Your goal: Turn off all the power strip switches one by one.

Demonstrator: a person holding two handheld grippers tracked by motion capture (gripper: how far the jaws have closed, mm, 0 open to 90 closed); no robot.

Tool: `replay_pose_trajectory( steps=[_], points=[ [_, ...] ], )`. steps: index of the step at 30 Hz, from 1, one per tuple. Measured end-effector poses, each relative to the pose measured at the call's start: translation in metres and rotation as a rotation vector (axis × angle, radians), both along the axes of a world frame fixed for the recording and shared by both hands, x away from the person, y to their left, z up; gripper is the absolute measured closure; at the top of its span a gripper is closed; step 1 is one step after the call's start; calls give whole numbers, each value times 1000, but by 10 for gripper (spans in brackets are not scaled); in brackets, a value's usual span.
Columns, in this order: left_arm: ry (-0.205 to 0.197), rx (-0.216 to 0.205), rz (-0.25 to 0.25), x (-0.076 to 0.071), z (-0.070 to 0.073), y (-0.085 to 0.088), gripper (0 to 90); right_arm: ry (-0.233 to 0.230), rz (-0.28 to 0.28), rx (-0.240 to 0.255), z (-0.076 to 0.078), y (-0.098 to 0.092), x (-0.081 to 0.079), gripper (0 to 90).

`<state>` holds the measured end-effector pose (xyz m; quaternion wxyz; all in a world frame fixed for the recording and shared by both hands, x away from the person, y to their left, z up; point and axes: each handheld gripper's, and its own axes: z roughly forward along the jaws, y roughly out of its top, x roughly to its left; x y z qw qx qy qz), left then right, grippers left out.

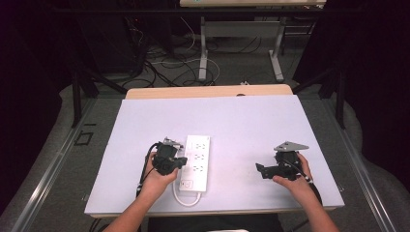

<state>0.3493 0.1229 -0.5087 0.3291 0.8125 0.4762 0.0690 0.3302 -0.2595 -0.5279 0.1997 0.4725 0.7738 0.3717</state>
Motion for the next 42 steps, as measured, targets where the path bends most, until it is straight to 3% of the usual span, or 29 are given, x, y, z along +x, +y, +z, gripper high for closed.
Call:
replay_pose_trajectory(
  steps=[6,14,31,42],
  points=[
    [24,-1,28,6,-4,-1,900,0,-1,2,0,1,0,0],
    [58,-9,28,12,-9,-3,900,6,1,11,-1,0,0,0],
    [67,-22,25,13,-13,0,900,9,0,8,-1,1,0,0],
    [57,-8,10,13,-13,-1,900,3,5,2,-1,1,0,0]
  ],
)
